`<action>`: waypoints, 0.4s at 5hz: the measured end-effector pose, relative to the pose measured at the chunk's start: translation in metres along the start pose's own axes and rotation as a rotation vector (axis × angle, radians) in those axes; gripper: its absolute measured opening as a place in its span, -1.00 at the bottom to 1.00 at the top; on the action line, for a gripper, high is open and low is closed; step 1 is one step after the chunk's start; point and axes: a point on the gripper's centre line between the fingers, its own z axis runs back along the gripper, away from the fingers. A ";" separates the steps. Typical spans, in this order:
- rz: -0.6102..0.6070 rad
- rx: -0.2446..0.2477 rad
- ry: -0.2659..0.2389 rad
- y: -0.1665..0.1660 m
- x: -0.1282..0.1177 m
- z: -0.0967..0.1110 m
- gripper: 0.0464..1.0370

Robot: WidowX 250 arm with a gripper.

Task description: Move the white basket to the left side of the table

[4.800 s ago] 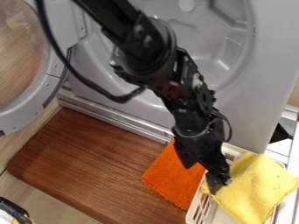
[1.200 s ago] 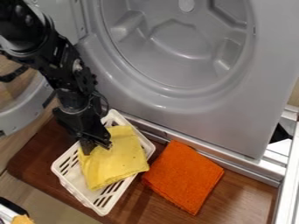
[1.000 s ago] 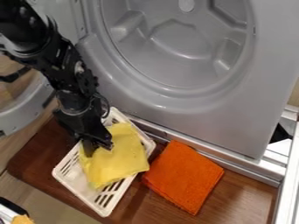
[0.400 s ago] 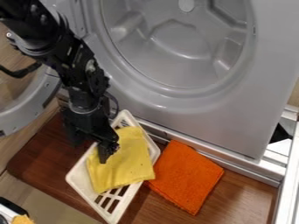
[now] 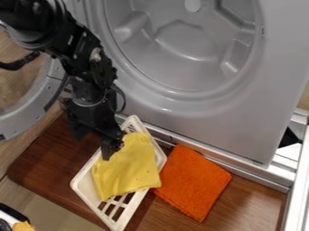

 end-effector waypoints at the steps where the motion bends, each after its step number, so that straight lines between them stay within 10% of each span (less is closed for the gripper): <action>1: -0.001 0.002 0.001 -0.001 -0.005 0.006 0.93; 2: 0.001 0.025 0.018 0.003 -0.009 0.013 0.93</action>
